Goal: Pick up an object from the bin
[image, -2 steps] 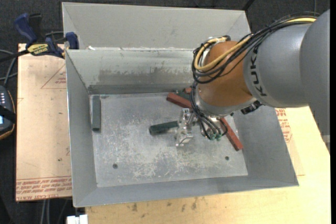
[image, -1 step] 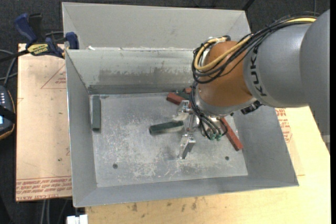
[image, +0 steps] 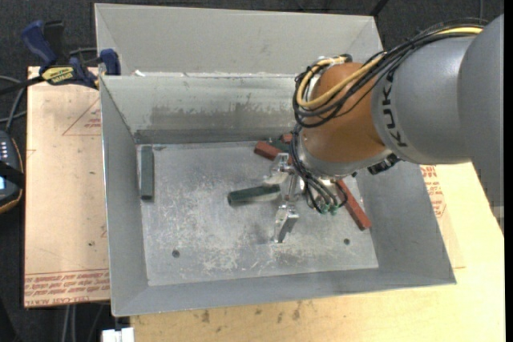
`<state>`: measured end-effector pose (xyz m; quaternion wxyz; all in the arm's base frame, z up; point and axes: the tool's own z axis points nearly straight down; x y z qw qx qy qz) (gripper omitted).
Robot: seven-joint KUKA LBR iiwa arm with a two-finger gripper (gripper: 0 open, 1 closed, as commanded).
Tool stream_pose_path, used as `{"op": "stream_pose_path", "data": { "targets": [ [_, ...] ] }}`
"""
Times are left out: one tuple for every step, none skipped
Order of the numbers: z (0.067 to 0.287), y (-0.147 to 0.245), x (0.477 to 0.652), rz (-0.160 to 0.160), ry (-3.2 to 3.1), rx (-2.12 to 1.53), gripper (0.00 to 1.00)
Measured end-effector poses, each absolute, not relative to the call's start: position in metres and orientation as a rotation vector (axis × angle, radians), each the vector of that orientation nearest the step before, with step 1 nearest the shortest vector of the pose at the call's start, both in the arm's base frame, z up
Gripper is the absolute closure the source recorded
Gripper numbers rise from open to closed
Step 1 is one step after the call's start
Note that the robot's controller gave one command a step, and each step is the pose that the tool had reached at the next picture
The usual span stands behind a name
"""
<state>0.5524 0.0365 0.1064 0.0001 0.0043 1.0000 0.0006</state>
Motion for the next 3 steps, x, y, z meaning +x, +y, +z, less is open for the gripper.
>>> {"op": "stream_pose_path", "data": {
  "targets": [
    [0.079, 0.072, 0.592, 0.006, 3.116, -0.03, 1.0],
    [0.079, 0.072, 0.592, 0.006, 3.116, -0.03, 1.0],
    [0.221, 0.055, 0.597, 0.001, 3.127, -0.242, 1.0]
  ]
}}
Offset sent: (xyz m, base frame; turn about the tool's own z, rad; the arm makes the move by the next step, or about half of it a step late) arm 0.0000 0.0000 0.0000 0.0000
